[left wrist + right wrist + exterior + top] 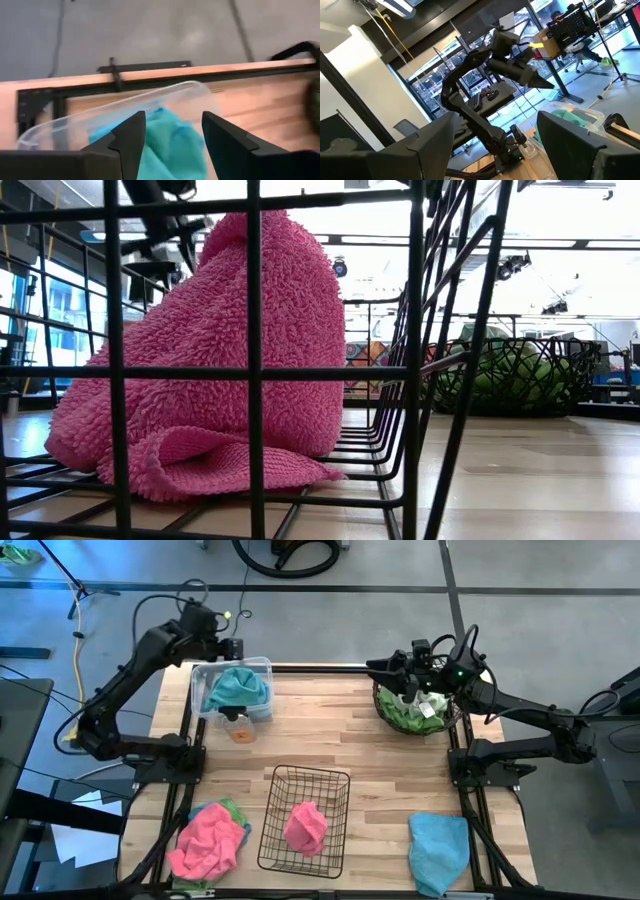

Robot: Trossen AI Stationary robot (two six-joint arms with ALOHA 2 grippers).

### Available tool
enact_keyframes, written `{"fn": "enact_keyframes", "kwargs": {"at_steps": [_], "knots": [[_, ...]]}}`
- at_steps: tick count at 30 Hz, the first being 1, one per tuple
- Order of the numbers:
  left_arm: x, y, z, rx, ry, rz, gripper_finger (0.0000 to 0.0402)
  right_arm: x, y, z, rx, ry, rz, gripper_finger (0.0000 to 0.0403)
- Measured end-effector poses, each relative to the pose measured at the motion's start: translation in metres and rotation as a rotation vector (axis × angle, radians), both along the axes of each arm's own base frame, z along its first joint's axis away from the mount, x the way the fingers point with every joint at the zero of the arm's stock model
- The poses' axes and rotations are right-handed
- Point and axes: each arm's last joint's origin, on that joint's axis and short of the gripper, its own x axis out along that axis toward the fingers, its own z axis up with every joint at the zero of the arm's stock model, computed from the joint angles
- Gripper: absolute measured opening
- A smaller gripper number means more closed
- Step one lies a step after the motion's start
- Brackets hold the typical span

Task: Sort microfiber towel by color & place in baskets
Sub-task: Put the blue microfiber towel into the transparent bin

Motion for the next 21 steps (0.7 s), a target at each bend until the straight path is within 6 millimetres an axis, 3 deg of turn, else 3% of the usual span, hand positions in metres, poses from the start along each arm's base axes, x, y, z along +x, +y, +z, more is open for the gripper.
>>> {"fn": "enact_keyframes", "kwargs": {"at_steps": [6, 13, 16, 21], "knots": [[-0.005, -0.032, 0.024, 0.101, -0.193, -0.161, 0.0184, 0.0, 0.0, 0.002, -0.061, -0.015, -0.005, 0.0277], [-0.007, -0.092, 0.045, 0.374, -0.456, -0.454, 0.0184, 0.0, 0.002, 0.002, -0.083, -0.013, 0.035, 0.0277], [-0.008, -0.115, 0.041, 0.469, -0.609, -0.647, 0.0184, 0.0, 0.004, 0.003, -0.08, -0.019, 0.091, 0.0277], [-0.005, -0.137, 0.013, 0.529, -0.896, -0.736, 0.0184, 0.002, 0.012, 0.004, -0.082, -0.024, 0.182, 0.0277]]}}
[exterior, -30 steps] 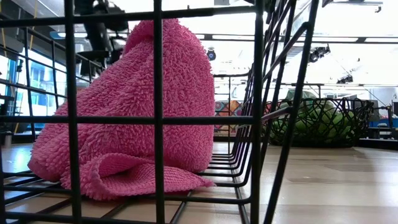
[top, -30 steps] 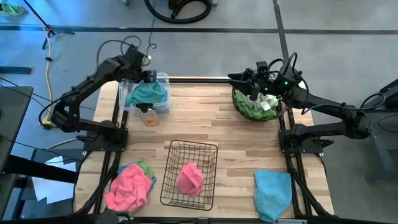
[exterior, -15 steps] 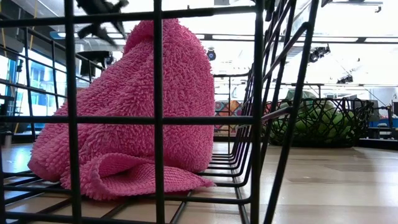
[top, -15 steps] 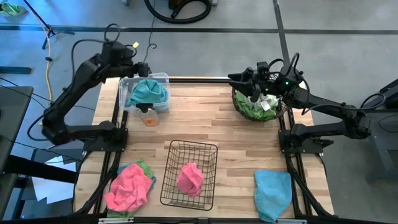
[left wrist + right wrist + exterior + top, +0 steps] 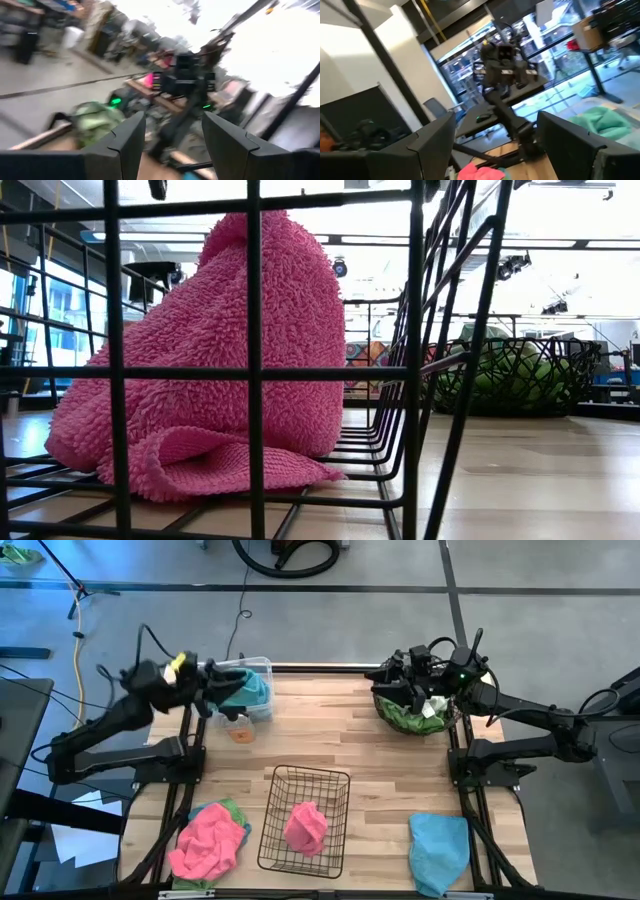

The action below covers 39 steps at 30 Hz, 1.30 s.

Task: Sort microfiber towel by color & place in baskets
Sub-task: Put the blue microfiber towel into the transparent bin

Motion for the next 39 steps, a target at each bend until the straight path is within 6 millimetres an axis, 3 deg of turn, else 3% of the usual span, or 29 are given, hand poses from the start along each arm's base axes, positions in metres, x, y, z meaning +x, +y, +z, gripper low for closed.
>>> {"fn": "enact_keyframes", "kwargs": {"at_steps": [5, 9, 14, 19, 23, 28, 33, 39], "knots": [[0.006, -0.01, -0.035, 0.003, -0.133, -0.089, 0.0184, 0.002, 0.007, 0.0, -0.005, 0.001, 0.057, 0.0277], [0.009, -0.011, -0.047, 0.001, -0.134, -0.073, 0.0184, 0.003, 0.01, 0.0, -0.007, 0.002, 0.068, 0.0277], [0.006, -0.012, -0.036, 0.107, -0.151, -0.042, 0.0184, 0.003, 0.01, 0.0, 0.019, 0.006, 0.073, 0.0277], [0.0, -0.013, -0.019, 0.201, -0.182, 0.002, 0.0184, 0.005, 0.02, -0.003, 0.173, 0.068, 0.195, 0.0277], [-0.003, -0.011, -0.012, 0.268, -0.181, 0.117, 0.0184, 0.013, 0.052, -0.023, 0.305, 0.3, 0.327, 0.0277], [-0.004, -0.01, -0.01, 0.295, -0.179, 0.157, 0.0184, 0.007, 0.112, -0.057, 0.469, 0.725, 0.372, 0.0277], [-0.004, -0.01, -0.01, 0.283, -0.183, 0.147, 0.0184, -0.021, 0.166, -0.085, 0.645, 1.163, 0.268, 0.0277], [-0.003, -0.01, -0.011, 0.268, -0.169, 0.142, 0.0184, -0.04, 0.22, -0.112, 0.808, 1.479, 0.121, 0.0277]]}}
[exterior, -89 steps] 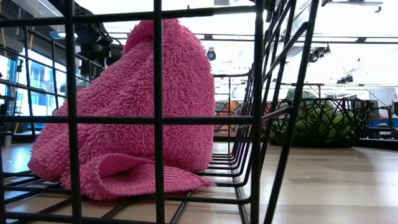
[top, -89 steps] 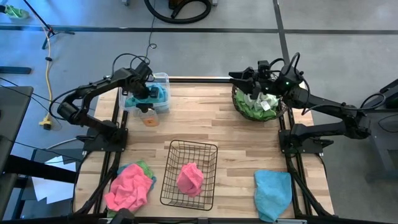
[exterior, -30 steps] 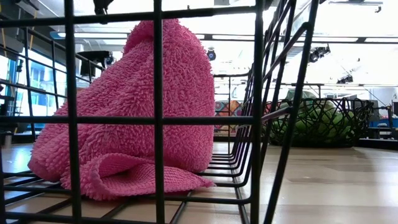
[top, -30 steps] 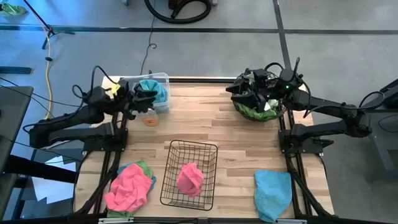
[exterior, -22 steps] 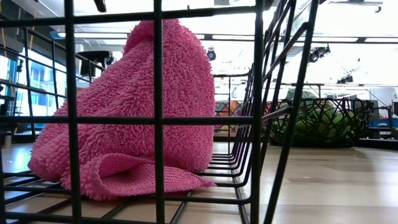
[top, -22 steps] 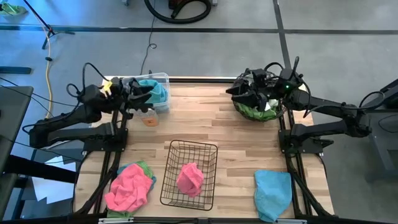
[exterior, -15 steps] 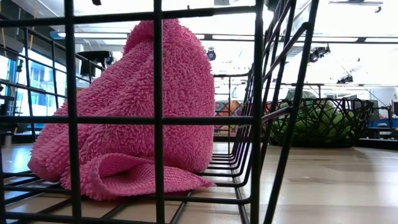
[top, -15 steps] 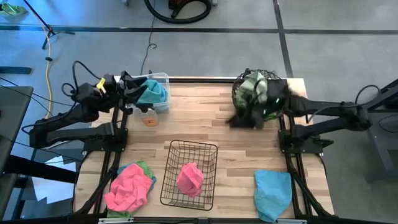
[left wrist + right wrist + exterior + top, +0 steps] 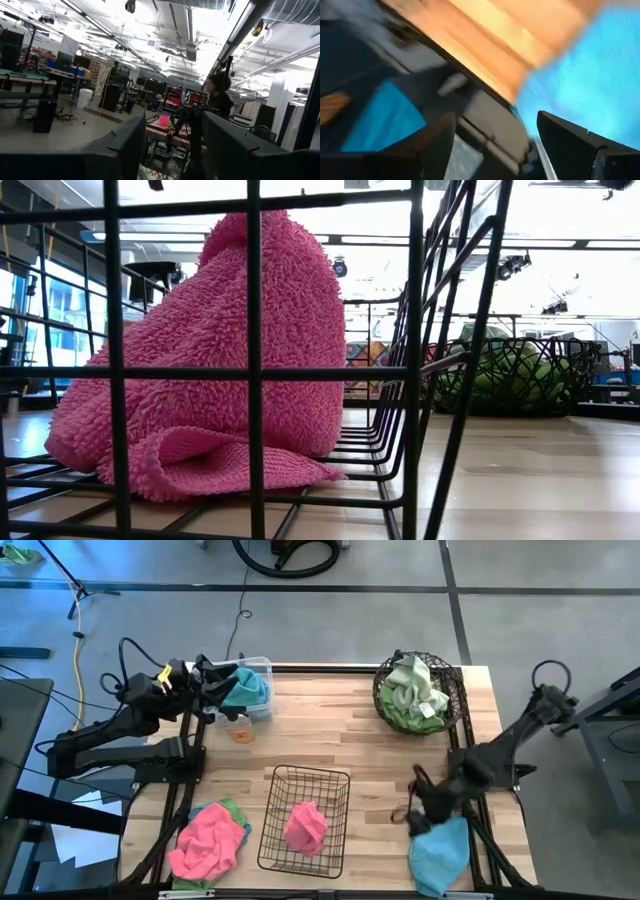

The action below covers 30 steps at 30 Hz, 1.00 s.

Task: Sort microfiber towel by color & place in baskets
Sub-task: Put the blue microfiber towel into the transparent bin

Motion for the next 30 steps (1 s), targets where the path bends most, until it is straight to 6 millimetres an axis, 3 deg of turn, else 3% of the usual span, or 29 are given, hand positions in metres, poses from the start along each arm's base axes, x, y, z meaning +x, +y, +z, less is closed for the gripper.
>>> {"fn": "enact_keyframes", "kwargs": {"at_steps": [6, 11, 19, 30], "knots": [[0.0, 0.0, -0.001, -0.004, 0.013, -0.001, 0.0184, -0.004, 0.04, -0.041, -0.035, 0.329, 0.005, 0.0277], [0.0, 0.0, -0.001, -0.004, 0.013, -0.002, 0.0184, -0.001, 0.058, -0.078, -0.121, 0.489, 0.015, 0.0277], [0.0, 0.0, -0.001, -0.004, 0.012, -0.003, 0.0184, 0.006, 0.066, -0.117, -0.226, 0.613, 0.006, 0.0277], [-0.005, -0.002, 0.002, 0.008, -0.024, -0.003, 0.0184, 0.008, 0.068, -0.149, -0.295, 0.659, 0.127, 0.027]]}}
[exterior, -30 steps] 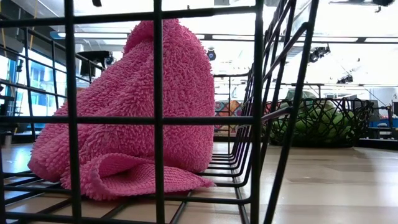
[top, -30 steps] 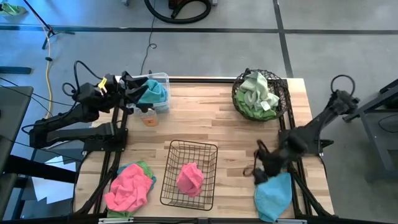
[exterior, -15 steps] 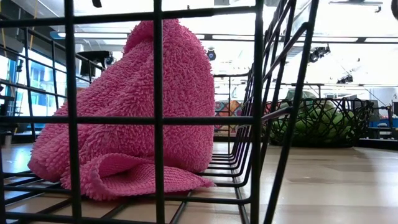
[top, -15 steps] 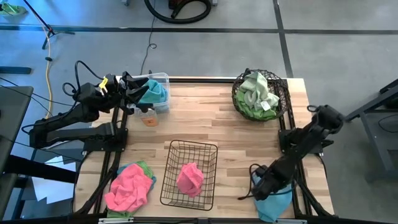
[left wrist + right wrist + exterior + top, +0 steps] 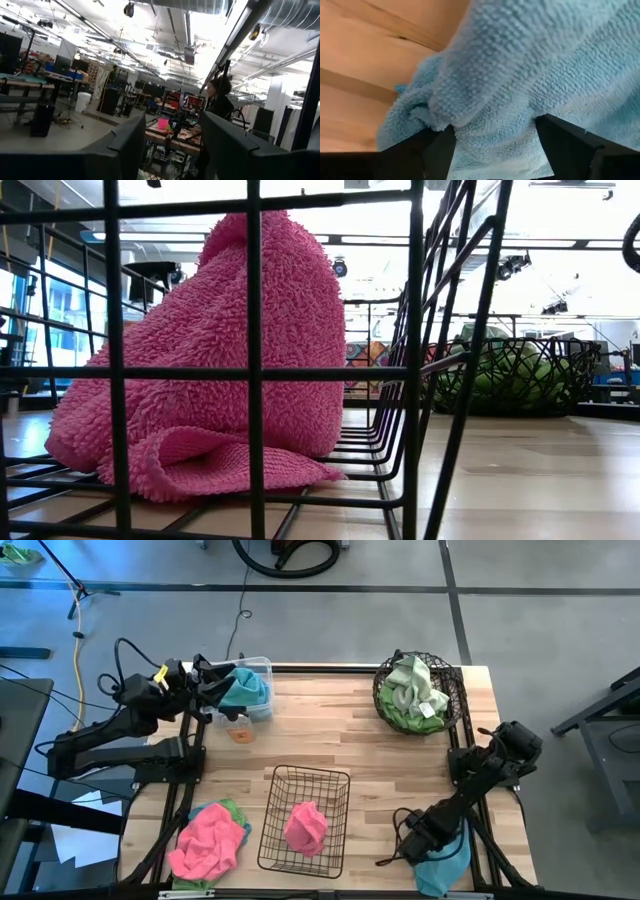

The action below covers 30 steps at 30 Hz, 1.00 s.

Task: Sort microfiber towel by color & place in baskets
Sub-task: Put the blue microfiber towel into the transparent bin

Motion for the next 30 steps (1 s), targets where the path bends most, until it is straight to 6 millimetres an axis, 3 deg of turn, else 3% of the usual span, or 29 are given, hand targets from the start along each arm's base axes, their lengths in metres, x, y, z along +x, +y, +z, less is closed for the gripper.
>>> {"fn": "enact_keyframes", "kwargs": {"at_steps": [4, 9, 10, 16, 18, 22, 26, 30], "knots": [[-0.004, -0.001, 0.003, 0.013, -0.034, 0.0, 0.0184, 0.003, -0.003, 0.0, 0.003, -0.027, 0.038, 0.0208], [-0.008, -0.003, 0.006, 0.025, -0.068, 0.001, 0.0184, 0.009, -0.01, -0.001, -0.007, -0.058, 0.074, 0.0041], [-0.009, -0.003, 0.007, 0.027, -0.073, 0.001, 0.0184, 0.01, -0.013, 0.0, -0.009, -0.069, 0.089, 0.0023], [-0.011, -0.003, 0.01, 0.059, -0.098, 0.033, 0.0184, 0.021, -0.04, 0.021, -0.132, -0.262, 0.152, 0.001], [-0.011, -0.003, 0.01, 0.046, -0.102, 0.036, 0.0184, 0.022, -0.055, 0.038, -0.208, -0.35, 0.143, 0.0007], [-0.011, -0.003, 0.01, 0.013, -0.11, 0.021, 0.0184, 0.023, -0.085, 0.094, -0.286, -0.597, 0.098, 0.0004], [-0.009, -0.002, 0.008, 0.01, -0.092, 0.021, 0.0184, 0.026, -0.118, 0.157, -0.428, -0.913, 0.133, 0.0003], [0.001, 0.001, -0.002, -0.007, 0.021, 0.064, 0.0184, 0.035, -0.149, 0.204, -0.581, -1.106, 0.232, 0.0002]]}}
